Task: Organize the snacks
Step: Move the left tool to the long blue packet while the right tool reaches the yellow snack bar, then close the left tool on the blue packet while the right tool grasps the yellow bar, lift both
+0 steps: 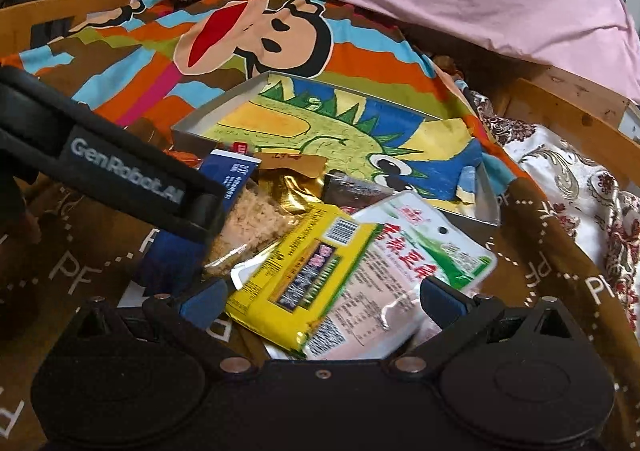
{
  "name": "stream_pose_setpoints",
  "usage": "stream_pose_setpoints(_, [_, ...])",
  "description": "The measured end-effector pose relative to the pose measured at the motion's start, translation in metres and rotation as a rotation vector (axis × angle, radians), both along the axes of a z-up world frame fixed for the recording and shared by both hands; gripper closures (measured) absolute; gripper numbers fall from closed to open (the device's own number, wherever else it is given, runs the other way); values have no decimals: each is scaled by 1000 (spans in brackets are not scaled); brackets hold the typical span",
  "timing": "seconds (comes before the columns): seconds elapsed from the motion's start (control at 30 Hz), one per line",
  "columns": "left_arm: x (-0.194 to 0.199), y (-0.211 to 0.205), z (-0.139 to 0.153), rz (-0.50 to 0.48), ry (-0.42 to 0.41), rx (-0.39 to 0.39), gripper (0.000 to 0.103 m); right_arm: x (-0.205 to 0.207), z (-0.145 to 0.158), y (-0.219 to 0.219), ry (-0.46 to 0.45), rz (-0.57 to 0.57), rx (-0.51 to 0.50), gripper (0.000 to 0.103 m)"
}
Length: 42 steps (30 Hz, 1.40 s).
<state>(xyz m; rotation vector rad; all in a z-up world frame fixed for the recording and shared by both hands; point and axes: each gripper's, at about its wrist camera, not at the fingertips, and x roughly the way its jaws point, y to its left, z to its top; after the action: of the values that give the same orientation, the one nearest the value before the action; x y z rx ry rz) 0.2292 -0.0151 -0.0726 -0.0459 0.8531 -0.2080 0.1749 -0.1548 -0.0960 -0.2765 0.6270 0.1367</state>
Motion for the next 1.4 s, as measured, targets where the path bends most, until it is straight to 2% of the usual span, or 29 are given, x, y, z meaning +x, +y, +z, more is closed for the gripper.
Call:
stream_pose_setpoints(0.1, [5,-1,-4,6,26,15,2,4,-5,12,-14,10,-40,2])
stream_pose_setpoints(0.2, [10,0,-10,11,57,-3,5,7,-11,18,-31,-6,-88,9])
stream_pose_setpoints(0.43, [13,3,-19,-11,87,-67,15,9,-17,17,-16,-11,-65,17])
stream_pose_setpoints(0.53, [13,1,-21,-28,97,-80,24,8,-20,21,0,1,-70,24])
stream_pose_setpoints(0.67, [15,-2,-24,-42,97,-71,39,5,-24,28,13,-2,-87,29])
stream_pose_setpoints(0.77, [15,-2,-25,-49,91,-76,42,2,-25,29,13,-2,-95,35])
stream_pose_setpoints(0.9, [13,-2,-25,-58,96,-86,55,-1,-20,24,29,-11,-62,42])
stream_pose_setpoints(1.03, [11,-3,-24,-63,96,-79,55,-4,-17,21,41,-24,-45,43])
stream_pose_setpoints(1.17, [14,-4,-25,-65,103,-84,39,-4,-19,24,53,-24,-69,42])
stream_pose_setpoints(1.3, [16,-8,-28,-67,105,-64,41,-4,-20,25,51,-24,-76,41])
stream_pose_setpoints(1.33, [15,-8,-28,-65,105,-64,42,-4,-20,25,52,-24,-69,42])
stream_pose_setpoints(1.4, [15,-7,-27,-67,112,-83,53,-4,-19,23,51,-29,-51,44])
